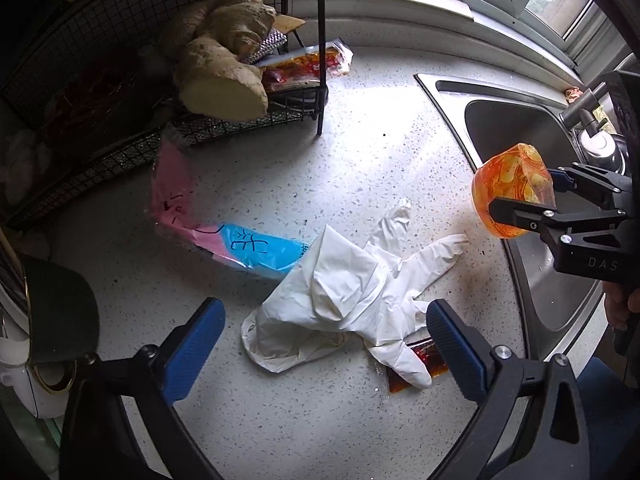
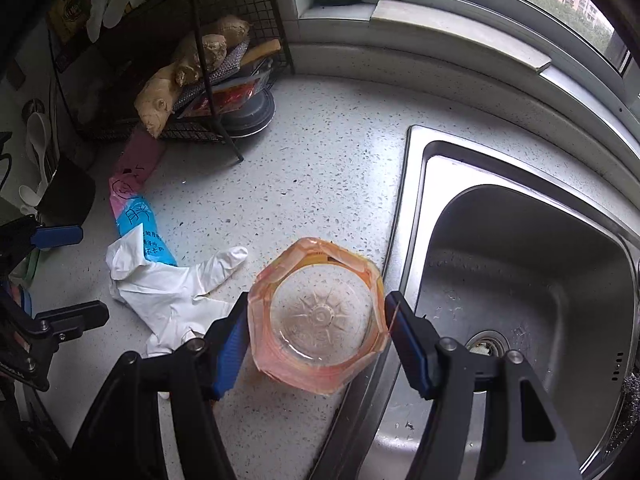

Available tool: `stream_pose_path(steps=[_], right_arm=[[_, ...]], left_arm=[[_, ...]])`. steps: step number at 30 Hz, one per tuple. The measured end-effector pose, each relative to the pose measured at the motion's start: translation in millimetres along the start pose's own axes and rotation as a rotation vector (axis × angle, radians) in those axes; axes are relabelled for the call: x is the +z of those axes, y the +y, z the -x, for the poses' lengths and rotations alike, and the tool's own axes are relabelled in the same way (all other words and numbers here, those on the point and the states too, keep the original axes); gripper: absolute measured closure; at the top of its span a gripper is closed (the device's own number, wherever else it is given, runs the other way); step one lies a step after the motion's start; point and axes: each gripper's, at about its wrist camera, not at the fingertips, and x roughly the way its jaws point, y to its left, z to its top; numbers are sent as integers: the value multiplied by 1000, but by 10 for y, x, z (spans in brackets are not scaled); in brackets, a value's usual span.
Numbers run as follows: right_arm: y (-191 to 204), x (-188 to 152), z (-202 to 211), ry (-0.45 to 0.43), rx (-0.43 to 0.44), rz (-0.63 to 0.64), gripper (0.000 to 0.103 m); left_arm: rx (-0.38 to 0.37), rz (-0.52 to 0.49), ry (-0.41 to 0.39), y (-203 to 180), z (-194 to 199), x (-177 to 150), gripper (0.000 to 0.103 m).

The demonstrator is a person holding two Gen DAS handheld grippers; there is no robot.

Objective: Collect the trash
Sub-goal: 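Grasp the orange jar with the right tool while the left tool grasps the white gloves, then carry the orange jar and white gloves down toward the red bucket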

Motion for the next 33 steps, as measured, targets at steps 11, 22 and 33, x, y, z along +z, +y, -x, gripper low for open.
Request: stream_pose_path(steps=[11,22,33], right_arm=[[-136,-128,19,-7,5,-41,40],[-79,-294,200,-41,-14,-43,40],[4,-641,574,-75,-28,-39,40]], left_arm=[[21,-40,70,-192,-333,76,51],[42,-32,16,-359,-112,-48,95],[-20,-44,-92,-561,535,-304,95]])
